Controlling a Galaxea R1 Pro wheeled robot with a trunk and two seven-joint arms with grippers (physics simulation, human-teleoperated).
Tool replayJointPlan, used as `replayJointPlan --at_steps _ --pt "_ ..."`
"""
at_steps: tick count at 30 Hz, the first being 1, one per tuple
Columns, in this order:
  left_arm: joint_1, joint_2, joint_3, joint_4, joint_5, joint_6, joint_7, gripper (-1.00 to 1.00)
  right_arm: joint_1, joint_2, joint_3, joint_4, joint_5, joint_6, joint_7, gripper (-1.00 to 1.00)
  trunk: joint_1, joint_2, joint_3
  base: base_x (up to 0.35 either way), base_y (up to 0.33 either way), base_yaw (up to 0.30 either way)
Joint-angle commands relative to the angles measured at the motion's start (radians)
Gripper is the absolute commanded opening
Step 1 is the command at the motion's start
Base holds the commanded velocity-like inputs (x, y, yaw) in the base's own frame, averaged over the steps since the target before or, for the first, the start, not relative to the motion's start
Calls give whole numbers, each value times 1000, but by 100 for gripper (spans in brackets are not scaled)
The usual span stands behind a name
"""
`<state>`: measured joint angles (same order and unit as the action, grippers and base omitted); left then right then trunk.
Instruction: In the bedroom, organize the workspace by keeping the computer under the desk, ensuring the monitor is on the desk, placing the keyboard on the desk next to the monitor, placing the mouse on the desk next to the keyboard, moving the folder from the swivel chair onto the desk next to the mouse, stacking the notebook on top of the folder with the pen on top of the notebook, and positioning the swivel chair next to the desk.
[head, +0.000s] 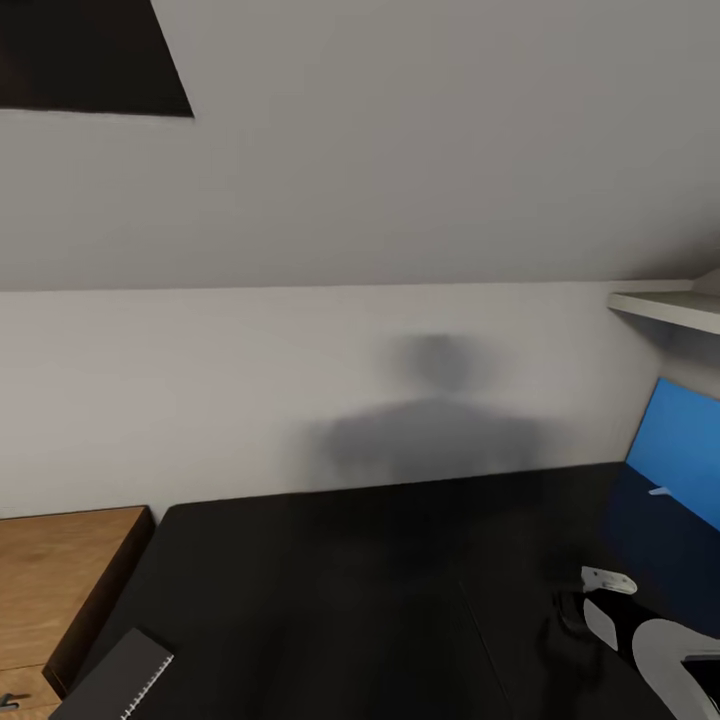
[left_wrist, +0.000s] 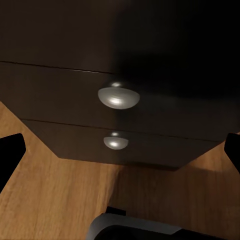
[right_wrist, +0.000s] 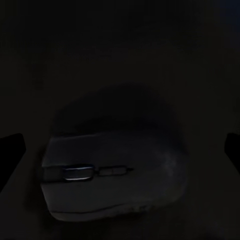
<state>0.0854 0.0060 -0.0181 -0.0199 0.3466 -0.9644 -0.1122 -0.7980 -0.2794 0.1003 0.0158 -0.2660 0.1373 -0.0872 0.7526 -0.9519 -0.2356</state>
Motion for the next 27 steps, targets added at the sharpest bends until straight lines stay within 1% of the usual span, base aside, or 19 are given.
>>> replayJointPlan --at_steps 1,3,20,27 --pt "0 0 -2 -2 11 0 -9 100 -1 0 9 1 -9 2 -2 100 4 -8 -4 0 0 0" --pt "0 0 -2 -2 11 0 -9 100 0 0 9 1 -9 3 -2 100 12 -22 -11 0 0 0" --pt "0 -1 -2 -2 11 0 -10 100 2 0 9 1 -9 2 -2 100 12 -22 -11 0 0 0" --pt "0 -1 -2 -2 10 -2 -10 100 2 0 9 1 -9 2 -2 100 39 -71 -33 0 0 0"
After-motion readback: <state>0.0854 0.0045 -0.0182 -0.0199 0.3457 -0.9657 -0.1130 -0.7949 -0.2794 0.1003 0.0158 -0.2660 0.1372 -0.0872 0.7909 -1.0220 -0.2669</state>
